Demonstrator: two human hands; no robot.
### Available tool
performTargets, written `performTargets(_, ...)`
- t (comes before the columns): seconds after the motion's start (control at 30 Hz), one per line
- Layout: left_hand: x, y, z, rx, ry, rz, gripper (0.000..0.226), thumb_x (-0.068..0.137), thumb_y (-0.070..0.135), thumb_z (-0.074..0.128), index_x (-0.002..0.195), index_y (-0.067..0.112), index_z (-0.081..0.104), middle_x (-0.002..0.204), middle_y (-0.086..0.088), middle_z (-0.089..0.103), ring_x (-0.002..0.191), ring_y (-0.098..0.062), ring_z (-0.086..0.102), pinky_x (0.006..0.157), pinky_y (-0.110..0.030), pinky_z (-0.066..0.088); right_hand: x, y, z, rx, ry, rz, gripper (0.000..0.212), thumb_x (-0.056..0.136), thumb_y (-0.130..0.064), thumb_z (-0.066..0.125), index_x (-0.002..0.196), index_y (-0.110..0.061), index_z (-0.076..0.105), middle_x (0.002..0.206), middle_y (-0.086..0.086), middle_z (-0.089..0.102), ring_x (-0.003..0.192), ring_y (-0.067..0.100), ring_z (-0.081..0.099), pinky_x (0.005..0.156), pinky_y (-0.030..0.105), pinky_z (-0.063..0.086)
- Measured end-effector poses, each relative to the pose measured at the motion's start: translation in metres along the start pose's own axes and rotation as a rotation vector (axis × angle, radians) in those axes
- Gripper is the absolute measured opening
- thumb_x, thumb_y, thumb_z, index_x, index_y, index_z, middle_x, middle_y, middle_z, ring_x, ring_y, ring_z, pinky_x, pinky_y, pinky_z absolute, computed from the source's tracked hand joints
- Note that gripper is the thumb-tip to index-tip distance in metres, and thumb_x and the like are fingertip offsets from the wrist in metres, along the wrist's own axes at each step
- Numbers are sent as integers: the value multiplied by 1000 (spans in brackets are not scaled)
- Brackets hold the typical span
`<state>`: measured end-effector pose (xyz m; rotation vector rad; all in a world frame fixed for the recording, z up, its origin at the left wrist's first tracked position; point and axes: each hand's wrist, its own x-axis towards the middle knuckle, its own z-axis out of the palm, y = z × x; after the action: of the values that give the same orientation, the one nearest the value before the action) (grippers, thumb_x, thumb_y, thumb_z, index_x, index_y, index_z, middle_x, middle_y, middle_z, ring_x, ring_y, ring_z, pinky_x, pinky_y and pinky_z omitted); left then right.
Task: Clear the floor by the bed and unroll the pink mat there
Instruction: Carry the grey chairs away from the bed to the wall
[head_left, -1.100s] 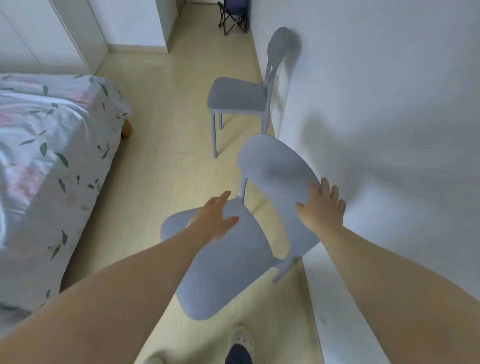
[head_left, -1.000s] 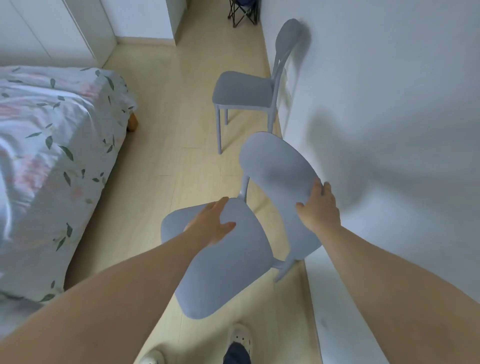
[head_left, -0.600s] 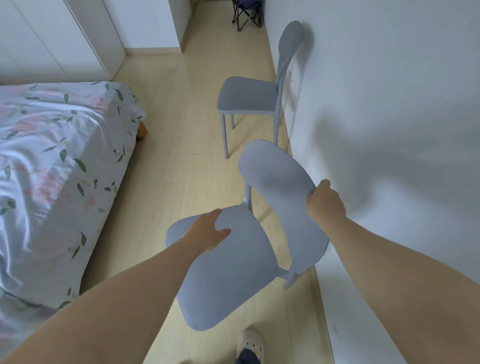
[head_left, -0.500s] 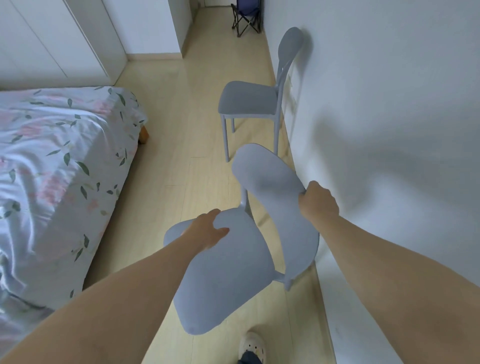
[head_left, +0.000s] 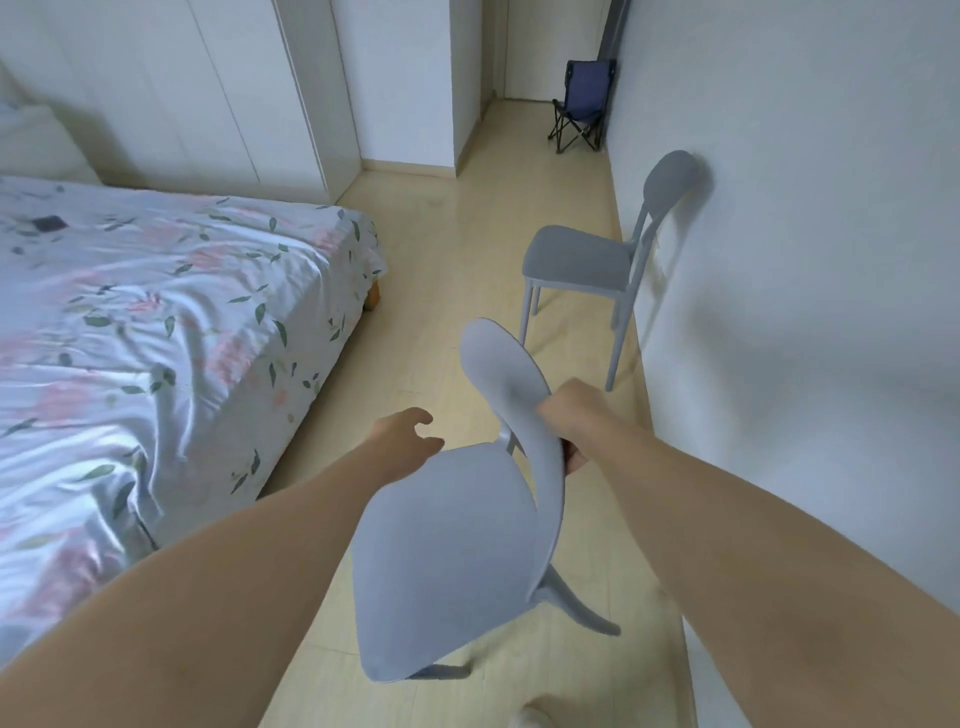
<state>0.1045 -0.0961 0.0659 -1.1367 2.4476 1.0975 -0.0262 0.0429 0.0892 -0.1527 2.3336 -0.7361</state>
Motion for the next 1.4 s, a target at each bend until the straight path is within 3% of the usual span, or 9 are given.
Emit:
performTargets(0.33, -28, -68, -58, -75, 42, 49, 44, 94, 51, 43, 126, 23, 55, 117, 2, 55, 101, -17, 51, 85, -28, 40, -40, -68, 66, 340, -111, 106, 19, 92, 3, 39, 83, 8, 55, 68, 25, 61, 55, 34, 62, 57, 47, 57)
performTargets(0.5, -41, -80, -68, -174, -85, 100, 34, 94, 43, 48, 112, 17, 62, 104, 1, 59, 97, -19, 52, 85, -29, 41, -59, -92, 100, 586, -243, 176, 30, 100, -6, 31, 78, 6, 47, 84, 24, 62, 87, 39, 68, 70, 44, 55)
performTargets(0.67, -49, -112, -91, 387, 130, 225, 31, 96, 31, 47, 125, 24, 52, 119, 2, 59, 110, -22, 54, 89, -33, 45, -66, -98, 120, 557, -266, 168, 31, 101, -16, 26, 99, 6, 48, 107, 26, 62, 76, 34, 66, 63, 38, 55)
performTargets(0.8, -42, -144, -96, 570, 132, 167, 19, 99, 27, 40, 101, 23, 59, 101, 2, 62, 97, -20, 55, 88, -32, 37, -50, -83, 124, 607, -146, 231, 35, 102, -14, 26, 95, 11, 51, 117, 25, 61, 83, 31, 66, 81, 36, 56)
performTargets(0.9, -45, -179, -97, 730, 74, 89, 17, 97, 20, 40, 86, 26, 51, 82, 6, 51, 84, -18, 48, 86, -31, 31, -52, -77, 137, 546, -115, 251, 28, 99, -3, 26, 102, 11, 50, 86, 21, 62, 71, 32, 64, 88, 37, 56)
performTargets(1.1, -59, -223, -87, 870, 48, 4, 29, 93, 4, 35, 83, 27, 49, 69, 8, 37, 79, -17, 42, 75, -28, 27, -60, -62, 187, 319, -97, 300, 32, 98, -4, 25, 79, 9, 46, 58, 25, 56, 21, 30, 51, 21, 29, 40)
performTargets(1.2, -60, -230, -78, 852, 42, 17, 32, 96, 8, 37, 104, 31, 59, 89, 7, 47, 87, -18, 43, 78, -30, 29, -55, -56, 201, 277, -20, 244, 33, 100, -10, 31, 125, 7, 42, 112, 27, 58, 88, 35, 71, 72, 36, 58)
performTargets(1.27, -65, -232, -69, 834, 42, 16, 34, 97, 8, 39, 113, 33, 57, 100, 6, 51, 93, -18, 44, 80, -31, 30, -55, -47, 212, 184, 77, 208, 50, 98, -13, 38, 145, -1, 24, 142, 19, 37, 128, 34, 45, 103, 38, 37)
performTargets(1.4, -81, -238, -45, 826, 45, 15, 39, 95, 6, 42, 120, 34, 54, 117, 5, 53, 111, -21, 47, 84, -32, 32, -66, -26, 221, -267, 125, 115, 47, 92, -9, 45, 137, -6, 32, 142, 15, 28, 125, 34, 38, 85, 37, 36)
